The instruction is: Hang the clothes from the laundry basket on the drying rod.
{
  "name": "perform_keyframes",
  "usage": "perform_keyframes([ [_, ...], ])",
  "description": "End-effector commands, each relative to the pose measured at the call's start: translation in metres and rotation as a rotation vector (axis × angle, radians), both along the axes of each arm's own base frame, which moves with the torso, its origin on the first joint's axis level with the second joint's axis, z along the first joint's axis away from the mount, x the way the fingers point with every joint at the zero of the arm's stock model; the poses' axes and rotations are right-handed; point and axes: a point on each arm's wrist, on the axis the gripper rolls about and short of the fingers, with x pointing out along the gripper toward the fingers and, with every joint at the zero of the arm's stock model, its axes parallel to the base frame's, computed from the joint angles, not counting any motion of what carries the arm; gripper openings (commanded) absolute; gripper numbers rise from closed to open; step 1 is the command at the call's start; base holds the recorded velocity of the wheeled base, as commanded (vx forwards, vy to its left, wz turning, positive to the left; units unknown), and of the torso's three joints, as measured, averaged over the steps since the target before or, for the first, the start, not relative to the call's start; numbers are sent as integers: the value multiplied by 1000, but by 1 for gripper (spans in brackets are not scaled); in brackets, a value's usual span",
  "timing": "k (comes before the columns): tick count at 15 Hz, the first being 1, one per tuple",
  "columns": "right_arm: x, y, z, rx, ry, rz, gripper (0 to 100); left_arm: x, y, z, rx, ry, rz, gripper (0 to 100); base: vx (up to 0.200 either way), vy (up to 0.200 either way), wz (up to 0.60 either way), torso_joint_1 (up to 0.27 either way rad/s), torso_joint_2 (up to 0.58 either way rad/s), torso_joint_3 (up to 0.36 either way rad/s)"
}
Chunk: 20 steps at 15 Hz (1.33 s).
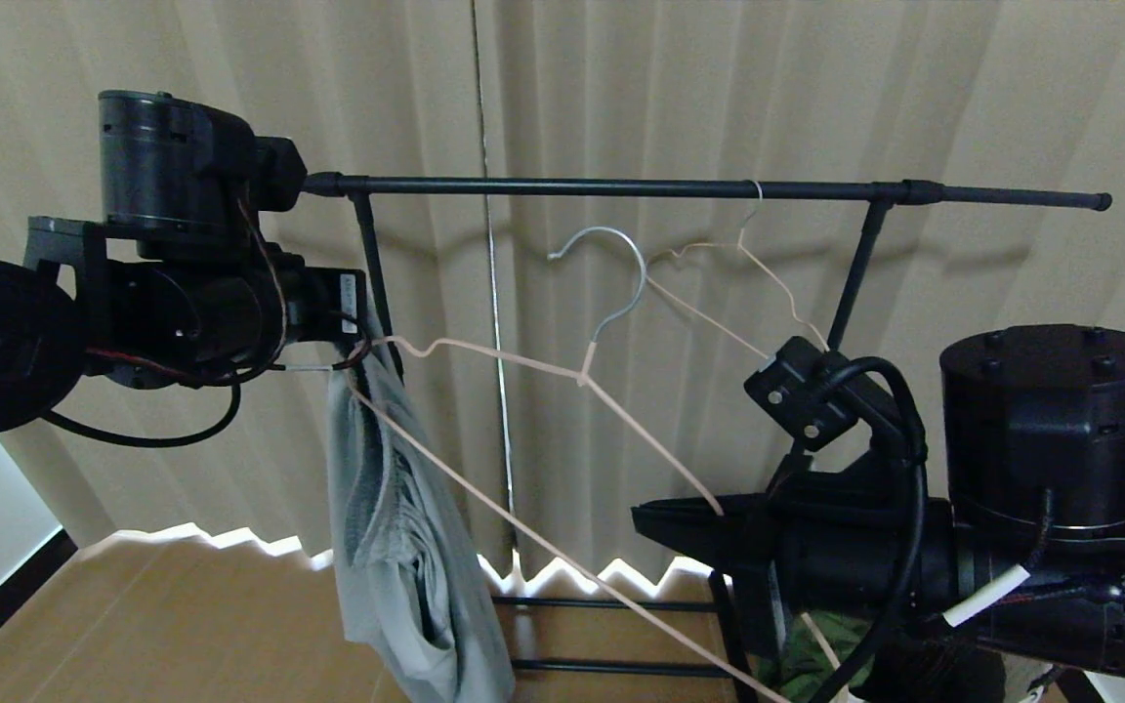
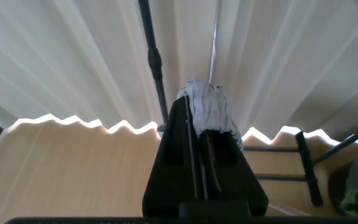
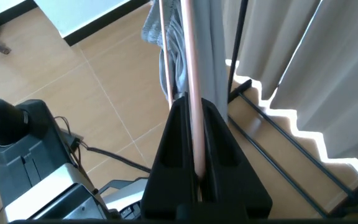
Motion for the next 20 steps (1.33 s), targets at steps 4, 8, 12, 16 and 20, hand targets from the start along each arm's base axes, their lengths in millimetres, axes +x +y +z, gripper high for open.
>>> perform_keyframes([
  [4, 7, -2, 2, 8, -7, -24, 0, -5, 2, -6, 57, 36, 22, 0, 0, 0, 0, 0, 0, 0],
  [8, 11, -2, 2, 8, -8, -36, 0, -8, 2, -5, 62, 35, 28, 0, 0, 0, 0, 0, 0, 0],
  [12, 22, 9, -5, -9, 12, -38, 0, -20, -7, 2, 50, 14, -13, 0, 0, 0, 0, 0, 0, 0],
  [16, 22, 25, -15, 27, 122, -51, 0, -27, -9, 8, 35, 7, -15, 0, 0, 0, 0, 0, 0, 0],
  [20, 20, 30, -19, 16, 144, -73, 0, -20, -5, 3, 65, 9, 75, 0, 0, 0, 0, 0, 0, 0],
])
